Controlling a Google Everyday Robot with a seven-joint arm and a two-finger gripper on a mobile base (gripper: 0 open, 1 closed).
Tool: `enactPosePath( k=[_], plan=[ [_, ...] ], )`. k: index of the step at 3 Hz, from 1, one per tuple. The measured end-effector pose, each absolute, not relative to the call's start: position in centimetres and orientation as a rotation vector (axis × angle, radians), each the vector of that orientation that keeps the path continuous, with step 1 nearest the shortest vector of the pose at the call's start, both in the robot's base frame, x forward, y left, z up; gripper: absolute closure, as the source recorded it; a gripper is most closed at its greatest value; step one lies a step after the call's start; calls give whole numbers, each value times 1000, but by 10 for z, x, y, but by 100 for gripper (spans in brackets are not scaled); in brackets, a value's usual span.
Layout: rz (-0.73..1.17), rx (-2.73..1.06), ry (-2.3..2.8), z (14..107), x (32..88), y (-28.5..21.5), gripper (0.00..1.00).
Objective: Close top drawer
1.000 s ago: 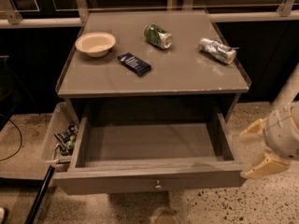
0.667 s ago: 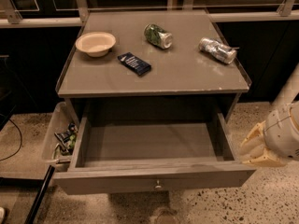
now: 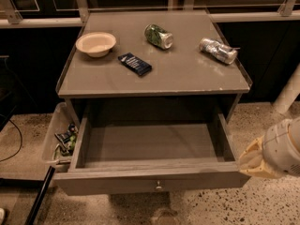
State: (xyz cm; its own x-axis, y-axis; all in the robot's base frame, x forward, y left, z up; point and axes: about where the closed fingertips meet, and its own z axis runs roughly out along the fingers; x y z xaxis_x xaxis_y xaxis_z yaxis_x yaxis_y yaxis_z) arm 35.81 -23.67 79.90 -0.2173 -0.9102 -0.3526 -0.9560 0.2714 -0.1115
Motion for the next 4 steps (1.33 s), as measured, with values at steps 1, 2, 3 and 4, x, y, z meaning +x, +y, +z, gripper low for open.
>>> enactPosePath(
  k=[1,2,3,4],
  plan=[
    [240,-1596,2253,735,350,-239,100],
    [255,-1547,2229,685,350,-232,100],
    [254,-1568,2161,652,361,-221,100],
    [247,-1604,2078,639,378,-205,100]
  ],
)
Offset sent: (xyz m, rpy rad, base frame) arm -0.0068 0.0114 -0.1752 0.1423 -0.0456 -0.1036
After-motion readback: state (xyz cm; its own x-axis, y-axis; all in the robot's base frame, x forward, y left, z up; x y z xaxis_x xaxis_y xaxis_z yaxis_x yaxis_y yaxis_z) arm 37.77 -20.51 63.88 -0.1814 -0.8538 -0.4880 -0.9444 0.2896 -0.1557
